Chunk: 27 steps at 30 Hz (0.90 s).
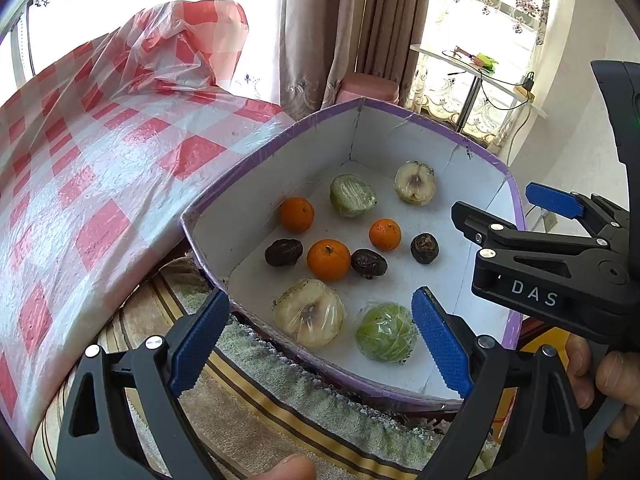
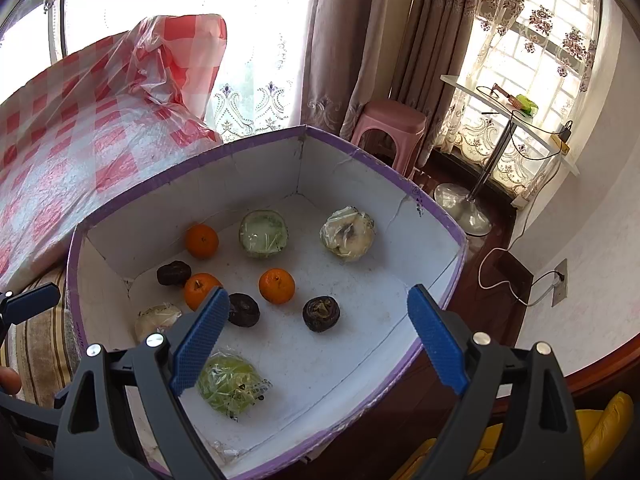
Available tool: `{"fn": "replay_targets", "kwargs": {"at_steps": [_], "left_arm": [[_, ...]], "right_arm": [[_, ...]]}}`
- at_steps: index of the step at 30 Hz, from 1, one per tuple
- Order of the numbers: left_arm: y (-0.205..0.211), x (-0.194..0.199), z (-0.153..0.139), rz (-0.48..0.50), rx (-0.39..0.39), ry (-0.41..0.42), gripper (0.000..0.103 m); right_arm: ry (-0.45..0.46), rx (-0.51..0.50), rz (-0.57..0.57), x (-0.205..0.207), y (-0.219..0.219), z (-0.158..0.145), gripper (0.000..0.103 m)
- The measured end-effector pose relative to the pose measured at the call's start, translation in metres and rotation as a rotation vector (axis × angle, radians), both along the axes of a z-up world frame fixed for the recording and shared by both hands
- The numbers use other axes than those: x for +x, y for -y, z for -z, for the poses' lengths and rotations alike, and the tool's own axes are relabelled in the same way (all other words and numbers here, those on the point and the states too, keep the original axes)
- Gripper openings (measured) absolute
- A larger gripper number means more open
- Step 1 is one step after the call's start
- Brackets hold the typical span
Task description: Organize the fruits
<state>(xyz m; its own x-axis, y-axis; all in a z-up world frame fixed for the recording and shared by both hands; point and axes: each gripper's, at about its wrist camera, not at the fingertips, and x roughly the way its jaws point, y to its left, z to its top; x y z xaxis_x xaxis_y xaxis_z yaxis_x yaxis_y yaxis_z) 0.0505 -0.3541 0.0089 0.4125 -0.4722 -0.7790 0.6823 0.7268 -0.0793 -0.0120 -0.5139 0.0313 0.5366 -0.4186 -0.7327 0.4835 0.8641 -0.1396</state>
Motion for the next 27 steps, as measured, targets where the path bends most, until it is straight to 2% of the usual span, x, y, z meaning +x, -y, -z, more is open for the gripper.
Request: {"fn": "replay_targets", "kwargs": {"at_steps": [27], "left_arm": [[0.0000,-0.0004,0.0015,0.002,-0.004,-0.008,0.089]], "right_arm": [[-0.004,0.004,-0.002,-0.0012,0.0001,0.0036,0.091]]}}
